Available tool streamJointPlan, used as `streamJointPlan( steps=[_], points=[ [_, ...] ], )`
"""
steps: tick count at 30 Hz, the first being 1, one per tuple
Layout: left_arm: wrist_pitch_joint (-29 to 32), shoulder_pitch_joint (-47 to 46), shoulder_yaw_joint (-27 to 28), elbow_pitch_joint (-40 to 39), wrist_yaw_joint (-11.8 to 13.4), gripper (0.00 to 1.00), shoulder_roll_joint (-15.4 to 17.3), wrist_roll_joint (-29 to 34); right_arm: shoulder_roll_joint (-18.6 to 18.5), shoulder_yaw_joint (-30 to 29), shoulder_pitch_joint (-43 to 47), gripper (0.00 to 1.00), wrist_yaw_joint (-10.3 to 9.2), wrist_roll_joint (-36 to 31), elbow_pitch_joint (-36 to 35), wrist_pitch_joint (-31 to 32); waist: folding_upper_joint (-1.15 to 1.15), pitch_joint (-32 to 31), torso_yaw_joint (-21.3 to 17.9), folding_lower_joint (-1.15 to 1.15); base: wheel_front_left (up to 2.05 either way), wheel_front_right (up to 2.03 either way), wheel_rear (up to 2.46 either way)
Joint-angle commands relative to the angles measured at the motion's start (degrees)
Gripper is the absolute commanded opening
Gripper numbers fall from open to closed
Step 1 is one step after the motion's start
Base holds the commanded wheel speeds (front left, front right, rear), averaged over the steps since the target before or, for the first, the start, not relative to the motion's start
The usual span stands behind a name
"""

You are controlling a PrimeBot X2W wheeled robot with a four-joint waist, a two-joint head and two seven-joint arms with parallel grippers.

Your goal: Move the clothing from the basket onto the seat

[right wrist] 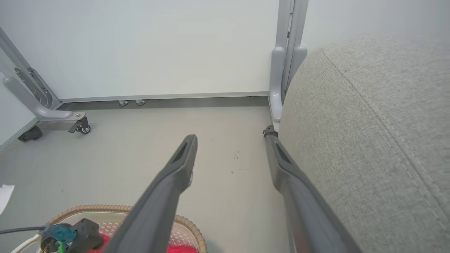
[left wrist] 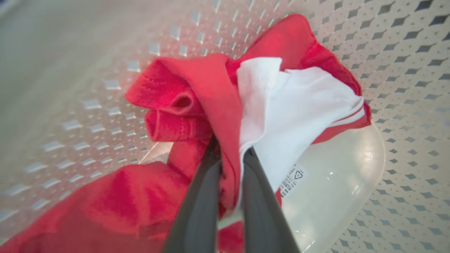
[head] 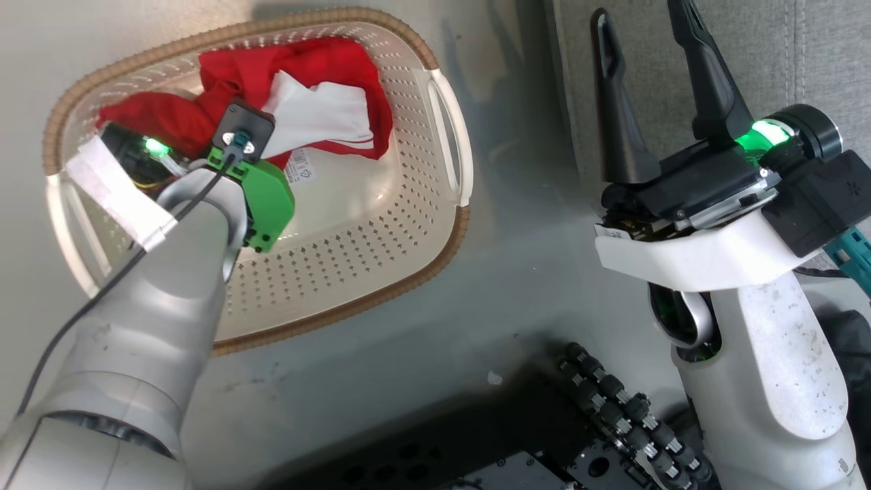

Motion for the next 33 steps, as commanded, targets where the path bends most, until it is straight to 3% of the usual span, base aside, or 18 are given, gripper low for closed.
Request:
streamJointPlan(
  steps=[1, 8, 22, 33],
  points=[
    [-0.8, 1.3, 0.2, -0.5, -0.3, 0.00, -0.4, -0.6, -0.1, -0.2, 1.0, 1.00, -0.04, -0.2, 0.2, -0.2, 0.00, -2.9, 1.9, -0.01, 0.00, 0.00, 0.00],
    [-2.8, 5.4, 1.5, -5.8, -1.2, 0.00, -2.1, -3.4, -0.1, -1.7, 3.1, 1.00, -0.04, -1.7, 1.2, -0.2, 0.00, -9.3, 5.3, -0.01, 0.00, 0.00, 0.00],
    [-2.7, 19.0, 5.8, -32.7, -2.0, 0.00, -0.8, -6.0, -0.3, -3.7, 8.9, 1.00, -0.04, -3.2, 3.0, -0.2, 0.00, -21.6, 10.0, -0.01, 0.00, 0.00, 0.00],
    [-2.7, 27.2, 12.2, -52.5, -2.1, 0.00, -0.3, -7.3, -0.7, -5.1, 13.3, 1.00, -0.03, -3.5, 3.9, 0.8, 0.00, -29.5, 12.7, -0.01, 0.00, 0.00, 0.00]
  ],
)
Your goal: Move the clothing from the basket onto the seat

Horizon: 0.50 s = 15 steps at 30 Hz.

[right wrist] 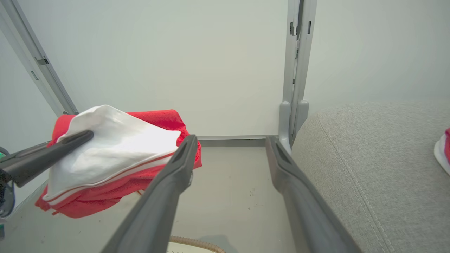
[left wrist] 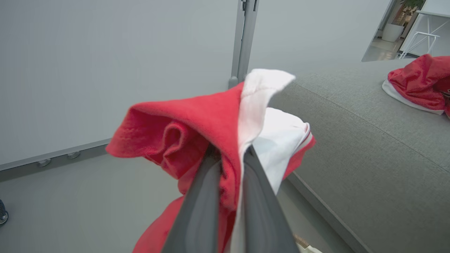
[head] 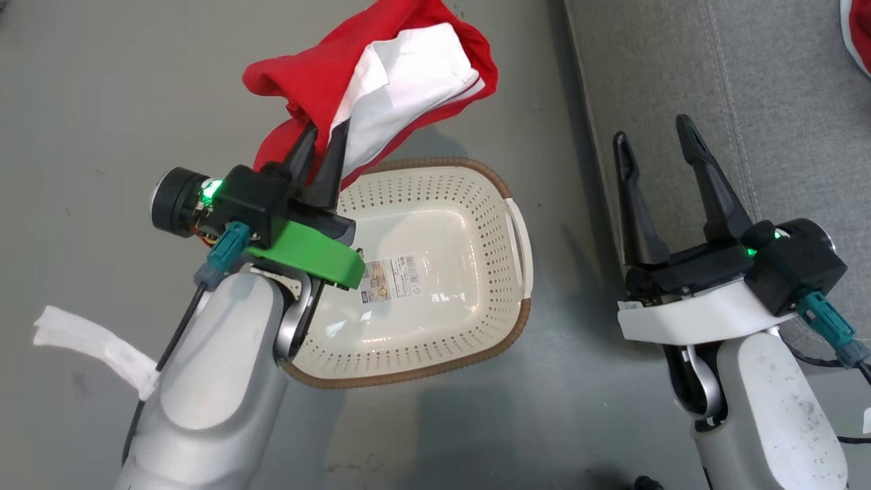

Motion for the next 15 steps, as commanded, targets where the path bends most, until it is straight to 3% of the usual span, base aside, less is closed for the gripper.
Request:
streamJointPlan(
  steps=[1, 15],
  points=[
    [-0.2, 1.8, 0.9, -2.5, -0.1, 0.00, 0.2, 0.1, -0.4, -0.2, 1.2, 1.00, -0.04, -0.4, 0.2, 0.3, 0.00, -4.3, 2.5, 0.00, 0.00, 0.00, 0.00],
    [-0.2, 11.1, 5.4, -19.5, -0.7, 0.00, -0.9, 1.1, -0.3, 0.5, 6.8, 1.00, -0.04, 0.0, 0.6, 2.7, 0.00, -13.3, 3.7, 0.00, 0.00, 0.00, 0.00]
  ],
)
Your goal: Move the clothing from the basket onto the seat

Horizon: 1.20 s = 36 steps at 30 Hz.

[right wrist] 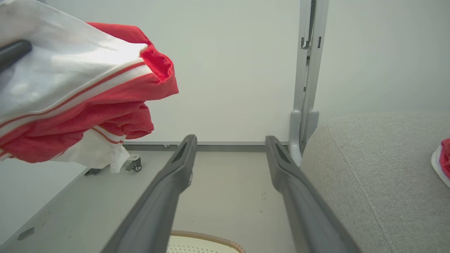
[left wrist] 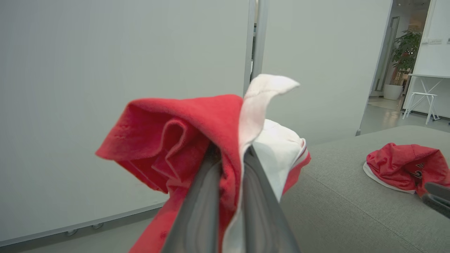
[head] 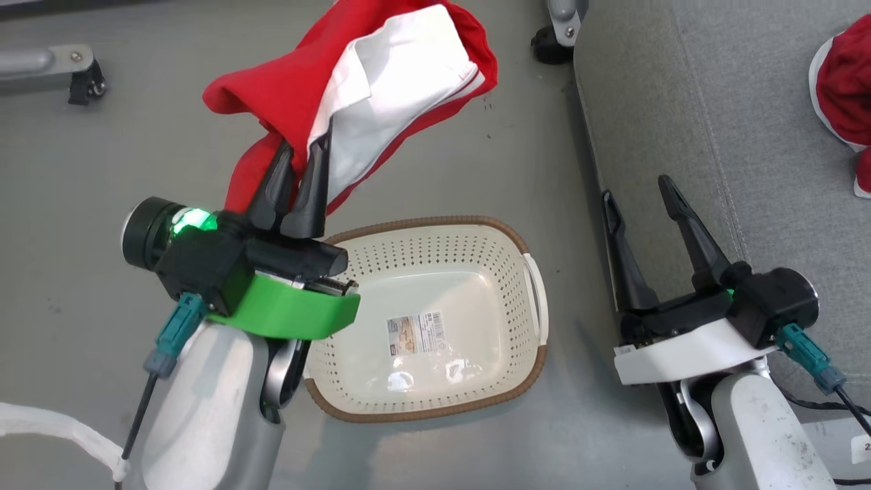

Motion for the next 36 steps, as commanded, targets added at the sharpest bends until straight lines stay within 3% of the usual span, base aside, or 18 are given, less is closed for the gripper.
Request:
streamJointPlan(
  steps=[1, 19, 36],
  points=[
    [-0.2, 1.7, 0.1, -0.9, -0.2, 0.00, -0.3, 0.6, -0.2, 0.0, 1.3, 1.00, -0.04, 0.1, 0.1, 0.2, 0.00, -3.0, 0.7, 0.00, 0.00, 0.00, 0.00],
    [-0.1, 13.6, -1.5, -6.0, 0.5, 0.00, -0.7, -0.2, 0.1, 0.9, 9.4, 1.00, -0.04, 0.5, -1.1, 3.7, 0.00, -12.2, 0.9, 0.00, 0.00, 0.00, 0.00],
    [0.4, 16.2, -3.1, -6.6, 1.2, 0.00, -0.5, -1.9, 0.2, 1.2, 12.0, 1.00, -0.03, 0.8, -2.5, 5.3, 0.00, -14.9, 1.1, 0.00, 0.00, 0.00, 0.00]
  ],
)
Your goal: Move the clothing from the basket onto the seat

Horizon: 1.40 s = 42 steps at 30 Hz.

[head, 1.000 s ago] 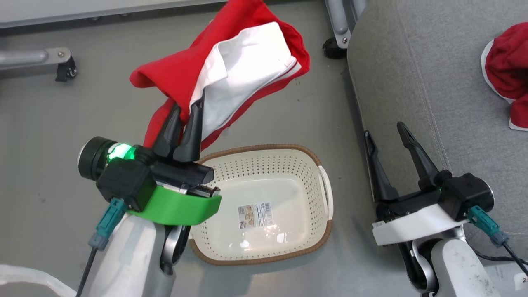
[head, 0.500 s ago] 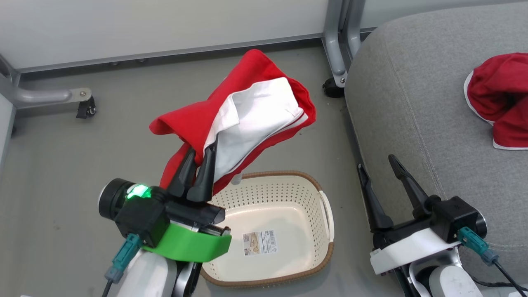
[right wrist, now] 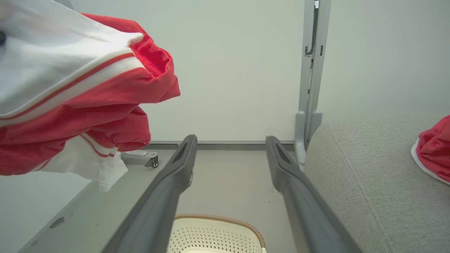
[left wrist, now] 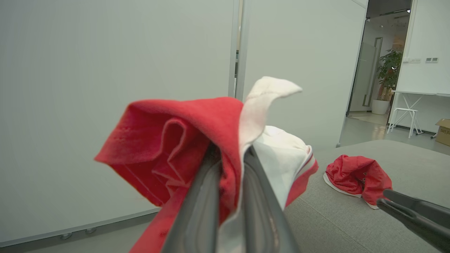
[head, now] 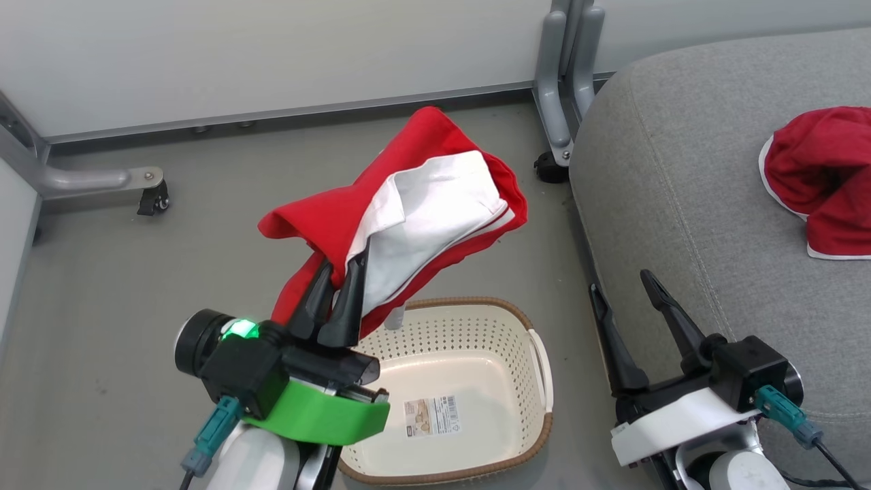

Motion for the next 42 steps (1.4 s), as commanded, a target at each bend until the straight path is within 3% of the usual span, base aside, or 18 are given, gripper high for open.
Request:
streamJointPlan(
  steps=[1, 12, 21, 30, 42],
  points=[
    [0.0, 0.7, 0.1, -0.3, 0.2, 0.00, 0.4, -0.6, -0.1, 0.0, 0.4, 1.00, -0.02, 0.1, -0.3, 0.3, 0.00, 0.0, 0.0, 0.01, 0.00, 0.00, 0.00],
    [0.0, 0.5, -0.3, -0.5, 0.5, 0.00, 0.7, -1.0, -0.3, 0.9, 0.2, 1.00, -0.02, 0.2, -0.5, 0.6, 0.00, 0.0, 0.1, 0.01, 0.00, 0.00, 0.00],
    [0.0, -0.8, -1.0, -1.0, 0.4, 0.00, 0.8, -1.1, -3.4, 8.4, -3.7, 1.00, -0.02, 2.3, 1.5, 1.5, 0.00, 1.2, 0.7, 0.01, 0.00, 0.00, 0.00],
    [-0.1, -2.6, -3.0, -1.4, -0.4, 0.00, 0.2, -0.9, -5.5, 15.9, -11.9, 1.00, -0.02, 5.5, 7.8, -0.3, 0.00, 3.3, 2.6, 0.01, 0.00, 0.00, 0.00],
    [-0.3, -4.5, -6.5, -1.0, -1.4, 0.00, -0.7, -1.3, -4.3, 24.3, -22.9, 1.00, -0.02, 9.9, 20.0, -4.3, 0.00, 4.3, 4.9, 0.01, 0.00, 0.00, 0.00]
  ],
)
